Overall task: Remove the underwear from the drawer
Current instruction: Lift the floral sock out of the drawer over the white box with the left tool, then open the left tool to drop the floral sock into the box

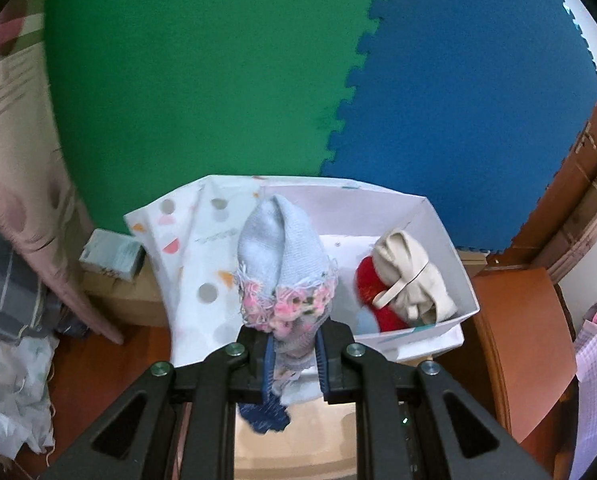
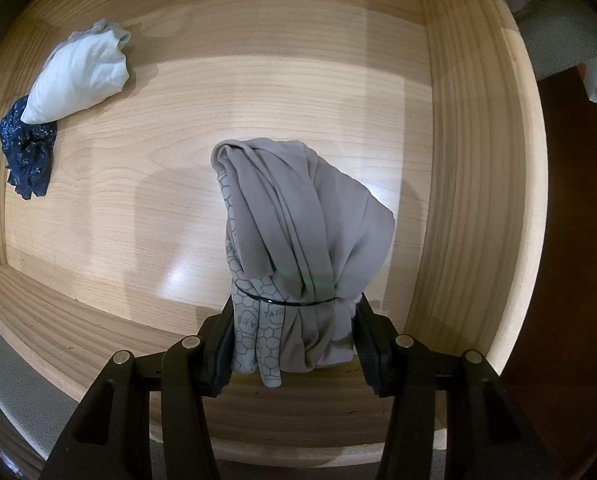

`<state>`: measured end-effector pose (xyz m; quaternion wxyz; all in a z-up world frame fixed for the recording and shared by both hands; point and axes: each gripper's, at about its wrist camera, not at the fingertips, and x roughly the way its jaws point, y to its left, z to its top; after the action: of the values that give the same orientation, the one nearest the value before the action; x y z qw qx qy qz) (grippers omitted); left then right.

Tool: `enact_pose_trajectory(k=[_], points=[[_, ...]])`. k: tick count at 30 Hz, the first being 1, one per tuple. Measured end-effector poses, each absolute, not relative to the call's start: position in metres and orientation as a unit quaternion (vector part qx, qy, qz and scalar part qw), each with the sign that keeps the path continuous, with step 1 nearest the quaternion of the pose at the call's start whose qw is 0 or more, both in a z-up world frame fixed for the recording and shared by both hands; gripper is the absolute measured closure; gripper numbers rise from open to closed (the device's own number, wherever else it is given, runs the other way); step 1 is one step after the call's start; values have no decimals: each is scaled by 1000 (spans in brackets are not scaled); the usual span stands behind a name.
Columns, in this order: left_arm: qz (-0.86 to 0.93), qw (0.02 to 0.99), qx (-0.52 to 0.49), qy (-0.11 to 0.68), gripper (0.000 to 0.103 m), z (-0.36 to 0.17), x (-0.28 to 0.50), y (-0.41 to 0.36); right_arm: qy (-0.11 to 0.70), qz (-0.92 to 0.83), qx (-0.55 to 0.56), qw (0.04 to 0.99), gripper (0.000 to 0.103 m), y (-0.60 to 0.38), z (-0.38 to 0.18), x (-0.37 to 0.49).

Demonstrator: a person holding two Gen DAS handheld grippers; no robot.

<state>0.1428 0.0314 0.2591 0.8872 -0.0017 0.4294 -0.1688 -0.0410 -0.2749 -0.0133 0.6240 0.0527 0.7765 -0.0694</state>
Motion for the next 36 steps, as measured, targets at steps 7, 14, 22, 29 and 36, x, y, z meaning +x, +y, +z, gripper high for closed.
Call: enact_pose_trajectory(k=[7,14,22,29,36], points=[[-173,881,22,441,87,236,174,-10,775,-70,54,626,56,-271,-11,-41],[-169,869,38,463,87,200,195,-36,774,-70,55,627,56,-273,-14,-41],[-142,859,58,488,87,164,203,-35,774,-69,54,627,56,-272,-13,-42],[-138,854,63,497,83,150,203,-29,774,-68,53,627,56,-277,-13,-41],[-142,854,74,496,79,153,196,-33,774,-68,52,627,56,-278,-14,-40]])
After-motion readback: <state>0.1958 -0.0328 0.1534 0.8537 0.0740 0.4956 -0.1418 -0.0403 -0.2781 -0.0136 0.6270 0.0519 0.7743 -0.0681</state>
